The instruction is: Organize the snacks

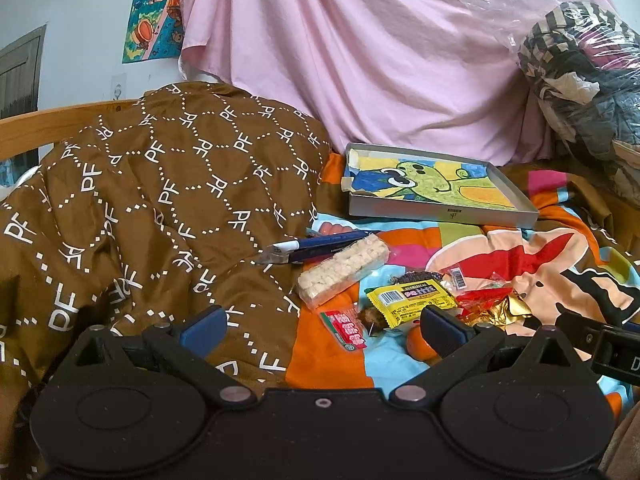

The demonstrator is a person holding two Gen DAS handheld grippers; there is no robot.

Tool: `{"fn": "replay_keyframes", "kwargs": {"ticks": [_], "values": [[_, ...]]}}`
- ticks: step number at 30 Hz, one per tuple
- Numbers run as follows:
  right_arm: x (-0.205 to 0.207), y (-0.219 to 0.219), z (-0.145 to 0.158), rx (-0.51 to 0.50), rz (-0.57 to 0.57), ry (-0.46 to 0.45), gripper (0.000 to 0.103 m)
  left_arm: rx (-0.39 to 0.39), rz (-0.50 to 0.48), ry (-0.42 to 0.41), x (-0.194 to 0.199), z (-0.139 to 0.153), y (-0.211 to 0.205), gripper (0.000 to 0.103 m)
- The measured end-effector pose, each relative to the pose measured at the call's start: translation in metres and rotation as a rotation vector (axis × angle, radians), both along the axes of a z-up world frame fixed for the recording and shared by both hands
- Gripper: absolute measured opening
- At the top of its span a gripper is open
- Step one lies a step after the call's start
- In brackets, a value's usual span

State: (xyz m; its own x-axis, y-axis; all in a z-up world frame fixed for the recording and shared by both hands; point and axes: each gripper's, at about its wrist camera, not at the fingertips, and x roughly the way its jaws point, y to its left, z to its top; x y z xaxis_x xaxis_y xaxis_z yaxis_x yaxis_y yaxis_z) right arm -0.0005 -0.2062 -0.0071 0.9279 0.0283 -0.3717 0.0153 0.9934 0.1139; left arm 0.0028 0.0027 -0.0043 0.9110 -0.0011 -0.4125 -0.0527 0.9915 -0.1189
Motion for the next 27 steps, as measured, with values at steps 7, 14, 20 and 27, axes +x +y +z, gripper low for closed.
{"fn": "replay_keyframes", "kwargs": {"ticks": [7,14,20,27], "values": [[0.0004,0.0,0.0003,0.0,0.0,0.002,0.103,-0.008,0.002,0.005,-0.0006,-0.0009,0.0006,0.102],[0.001,-0.0004,0.0002,0.0,0.0,0.004,0.103,-0.009,0.001,0.009,-0.0001,-0.0008,0.0014,0.102],[0.0005,0.0024,-0.0023,-0.003,0.001,0.005,0.103,-0.01,0.002,0.011,0.0004,-0.0013,0.0021,0.102],[-0.0015,0.0039,-0.0044,-0.004,0.001,0.008,0.103,-0.01,0.001,0.011,0.0006,-0.0012,0.0022,0.102]]}}
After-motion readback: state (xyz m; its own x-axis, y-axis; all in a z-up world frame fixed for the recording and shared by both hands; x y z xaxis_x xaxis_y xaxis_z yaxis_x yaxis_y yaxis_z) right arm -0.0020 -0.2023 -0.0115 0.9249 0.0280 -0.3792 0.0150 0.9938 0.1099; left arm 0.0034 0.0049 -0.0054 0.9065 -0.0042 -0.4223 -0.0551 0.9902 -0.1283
